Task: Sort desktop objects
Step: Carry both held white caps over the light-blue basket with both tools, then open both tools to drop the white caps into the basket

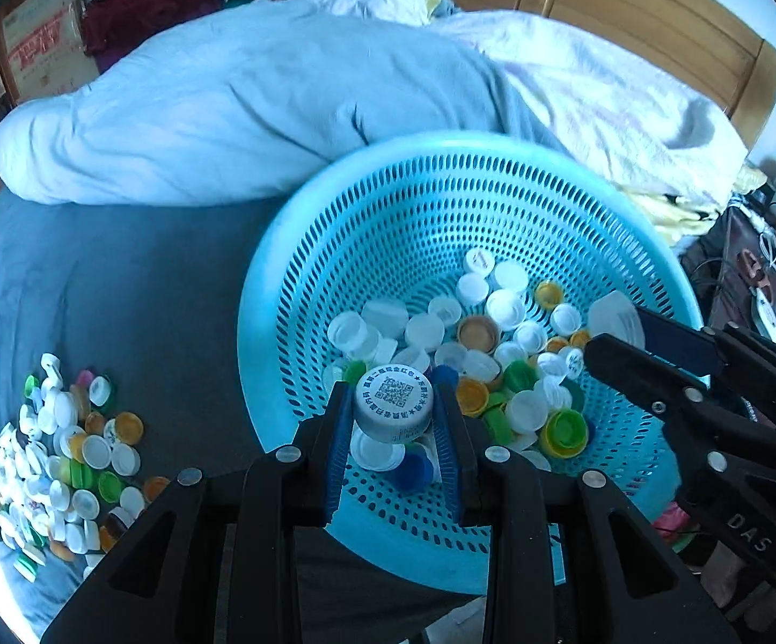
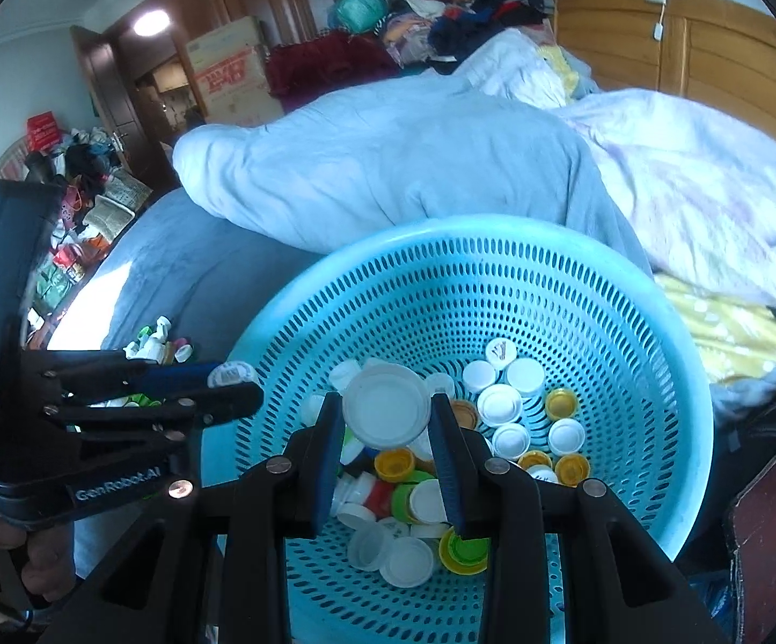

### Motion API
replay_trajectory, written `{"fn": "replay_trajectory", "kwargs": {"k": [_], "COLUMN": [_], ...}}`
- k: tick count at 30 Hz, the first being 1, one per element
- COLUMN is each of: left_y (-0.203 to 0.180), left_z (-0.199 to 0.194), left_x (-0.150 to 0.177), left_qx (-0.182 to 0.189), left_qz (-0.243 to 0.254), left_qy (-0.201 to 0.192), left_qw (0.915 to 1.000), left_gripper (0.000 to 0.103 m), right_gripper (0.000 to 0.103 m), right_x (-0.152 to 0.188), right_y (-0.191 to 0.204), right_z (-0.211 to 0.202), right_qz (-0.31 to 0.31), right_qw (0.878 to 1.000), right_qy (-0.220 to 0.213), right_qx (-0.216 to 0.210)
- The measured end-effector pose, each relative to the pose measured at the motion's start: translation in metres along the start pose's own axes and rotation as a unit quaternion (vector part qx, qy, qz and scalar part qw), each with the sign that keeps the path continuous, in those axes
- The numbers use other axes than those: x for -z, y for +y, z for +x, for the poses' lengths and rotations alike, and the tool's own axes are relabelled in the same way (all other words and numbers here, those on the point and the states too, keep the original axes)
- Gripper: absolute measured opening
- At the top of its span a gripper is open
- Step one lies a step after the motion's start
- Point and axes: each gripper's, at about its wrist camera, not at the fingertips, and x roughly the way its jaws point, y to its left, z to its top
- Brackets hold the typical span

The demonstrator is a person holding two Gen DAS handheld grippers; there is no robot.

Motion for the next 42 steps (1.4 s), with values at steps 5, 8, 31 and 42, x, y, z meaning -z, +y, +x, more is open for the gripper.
{"fn": "replay_trajectory", "kwargs": {"k": [5, 8, 31, 42], "left_y": [-0.003, -0.004, -0.031, -0.019], "left_z": [0.007, 0.011, 0.021, 0.011], "left_x": [0.003, 0.002, 0.003, 0.006], "left_qx": [0.001, 0.0, -0.008, -0.003], "left_qz": [-0.001, 0.002, 0.038, 0.024], "left_qy": [0.004, 0.007, -0.004, -0.018], "left_qw": [1.0, 1.0, 0.9992, 0.9995], "left_gripper": [0.025, 0.025, 0.041, 0.045], "right_gripper": [0.035, 0.035, 0.05, 0.063], "right_x": [0.005, 0.007, 0.005, 0.006], "right_y": [-0.001, -0.002, -0.005, 0.003], "right_z": [0.009, 0.012, 0.008, 0.002], "right_qz": [-0.006, -0.009, -0.021, -0.028], "right_qw": [1.0, 1.0, 0.998, 0.998], "right_qy": [0.014, 0.016, -0.005, -0.013], "right_qx": [0.011, 0.022, 0.051, 0.057]}}
